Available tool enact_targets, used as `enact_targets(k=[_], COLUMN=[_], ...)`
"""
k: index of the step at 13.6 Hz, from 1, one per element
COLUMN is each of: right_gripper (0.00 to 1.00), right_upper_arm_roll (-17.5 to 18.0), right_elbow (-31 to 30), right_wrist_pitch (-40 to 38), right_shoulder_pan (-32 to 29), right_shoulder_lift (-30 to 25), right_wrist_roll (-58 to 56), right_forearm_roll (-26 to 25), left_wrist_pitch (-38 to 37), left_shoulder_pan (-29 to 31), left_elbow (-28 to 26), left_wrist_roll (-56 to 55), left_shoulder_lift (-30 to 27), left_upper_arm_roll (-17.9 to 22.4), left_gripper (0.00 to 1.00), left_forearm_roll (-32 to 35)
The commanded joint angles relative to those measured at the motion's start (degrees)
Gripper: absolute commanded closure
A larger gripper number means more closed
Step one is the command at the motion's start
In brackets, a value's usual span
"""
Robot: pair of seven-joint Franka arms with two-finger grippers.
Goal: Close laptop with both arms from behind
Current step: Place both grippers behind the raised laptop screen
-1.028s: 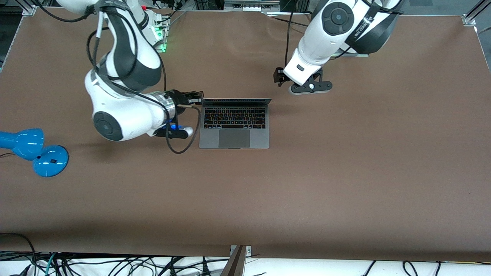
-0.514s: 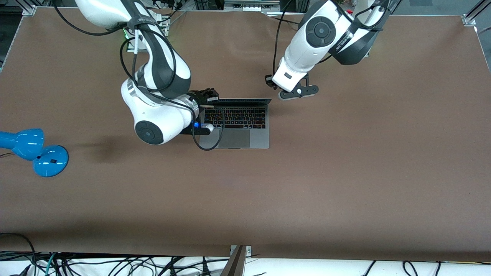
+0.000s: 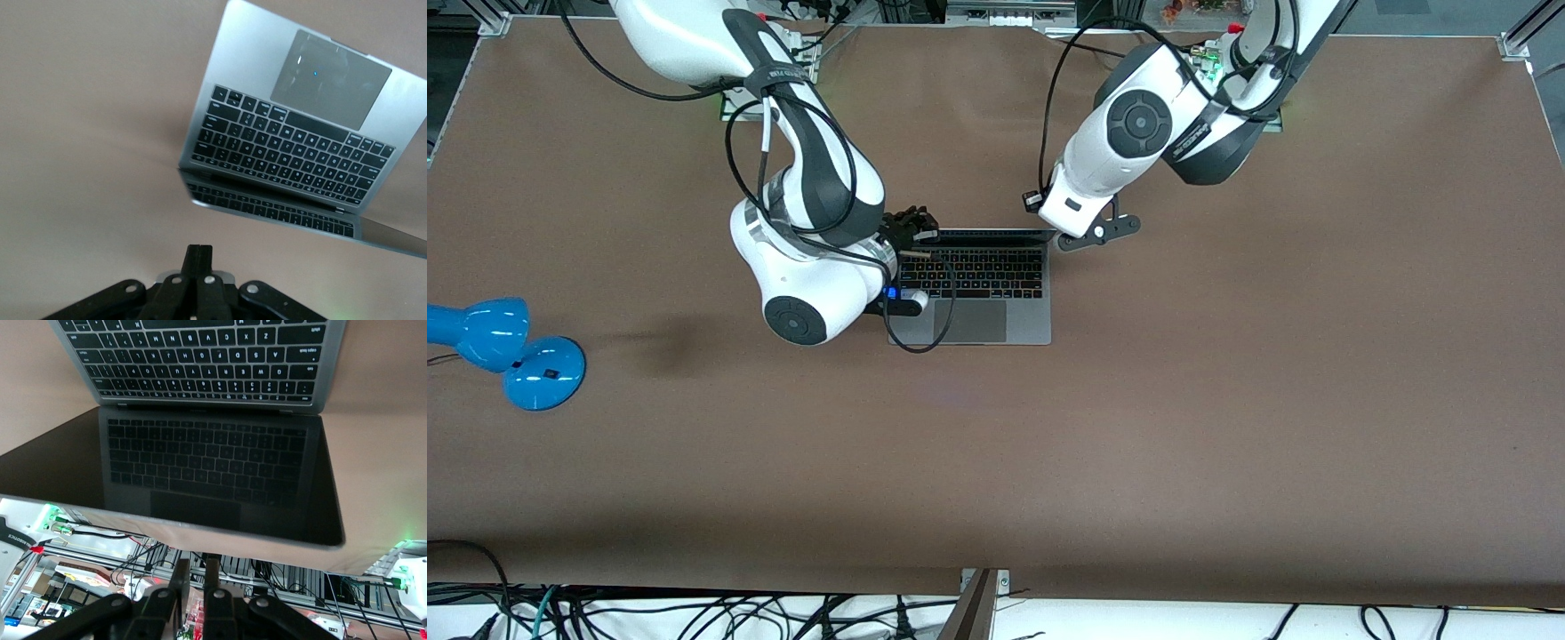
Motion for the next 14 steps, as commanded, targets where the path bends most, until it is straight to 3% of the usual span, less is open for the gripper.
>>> enact_targets(k=[1, 8, 14], right_gripper=[0.84, 0.87, 0.87], right_upper_arm_roll=[-0.4, -0.4, -0.5], right_elbow=[-0.3, -0.2, -0.2], right_wrist_pitch=[1.5, 2.1, 8.0], right_shoulder_pan=[0.8, 1.8, 1.6], right_shoulder_lift=[0.6, 0.9, 2.1], right_wrist_roll=[-0.4, -0.4, -0.5], right_forearm_roll=[-0.2, -2.7, -5.7], left_wrist_pitch=[-0.1, -0.2, -0.2], left_shoulder_pan=[-1.1, -2.4, -2.7], left_elbow=[4.0, 11.3, 11.8], left_wrist_roll=[-1.8, -2.6, -3.4], left_shoulder_lift=[4.3, 12.8, 14.1], left_upper_arm_roll=[-0.1, 0.3, 0.4], left_gripper=[1.0, 1.0, 1.0], left_forearm_roll=[2.1, 10.1, 11.5])
